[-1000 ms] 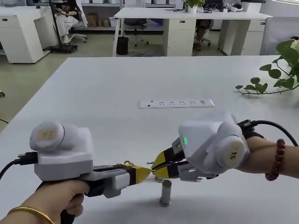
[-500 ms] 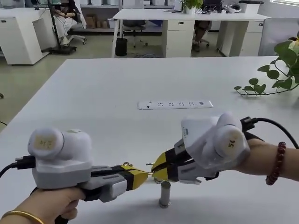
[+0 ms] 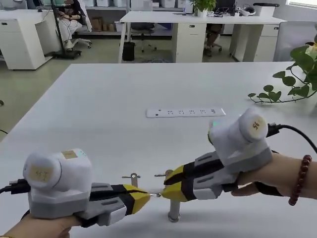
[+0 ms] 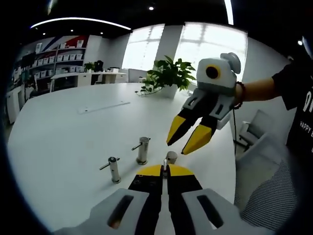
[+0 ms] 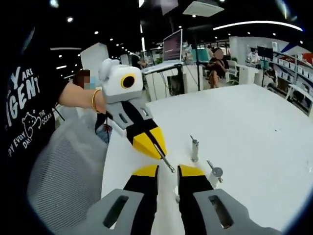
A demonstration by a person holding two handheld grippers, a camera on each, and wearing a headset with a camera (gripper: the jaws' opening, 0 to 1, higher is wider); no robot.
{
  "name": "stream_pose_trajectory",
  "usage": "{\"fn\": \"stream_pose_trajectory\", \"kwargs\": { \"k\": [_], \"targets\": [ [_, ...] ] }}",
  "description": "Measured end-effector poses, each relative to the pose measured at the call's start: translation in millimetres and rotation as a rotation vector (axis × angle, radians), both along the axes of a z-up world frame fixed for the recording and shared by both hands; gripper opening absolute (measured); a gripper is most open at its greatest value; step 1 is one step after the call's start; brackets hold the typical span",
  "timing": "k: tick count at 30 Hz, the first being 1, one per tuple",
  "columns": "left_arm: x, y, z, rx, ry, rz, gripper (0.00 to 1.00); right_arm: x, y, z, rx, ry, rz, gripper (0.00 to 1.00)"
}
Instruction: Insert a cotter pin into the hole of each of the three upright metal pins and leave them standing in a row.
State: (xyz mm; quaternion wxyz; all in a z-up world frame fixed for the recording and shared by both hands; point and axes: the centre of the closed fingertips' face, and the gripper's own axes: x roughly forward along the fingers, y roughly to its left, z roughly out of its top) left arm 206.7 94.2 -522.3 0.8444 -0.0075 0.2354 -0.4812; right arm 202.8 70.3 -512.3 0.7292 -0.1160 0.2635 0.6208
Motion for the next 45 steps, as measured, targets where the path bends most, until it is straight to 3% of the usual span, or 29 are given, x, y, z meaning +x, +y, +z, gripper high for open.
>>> {"fn": "stream_pose_trajectory", "kwargs": {
  "k": [7,21,33,36,45],
  "targets": [
    [-11.9,-4.8,3.8,-0.027,-0.033,-0.07,0.0,-9.6,-7.0,-3.5,0.051,0.101,0.008,0.11],
    [-29.3,-10.4,15.7,-0.109,-0.048,-0.142,0.0,-27.9,-6.8,-6.7,0.089,0.156,0.064,0.1],
    [-38.1,-16.2,25.1,-0.169,-0.045,-0.185,0.0,-38.1,2.0,-5.0,0.11,0.16,0.105,0.05],
    [-39.3,-16.3,24.1,-0.168,-0.04,-0.191,0.0,-39.9,3.5,-3.7,0.112,0.156,0.114,0.0],
    [-41.6,-16.7,20.3,-0.156,-0.03,-0.197,0.0,-43.6,2.1,-6.4,0.055,0.103,0.148,0.0]
  ]
}}
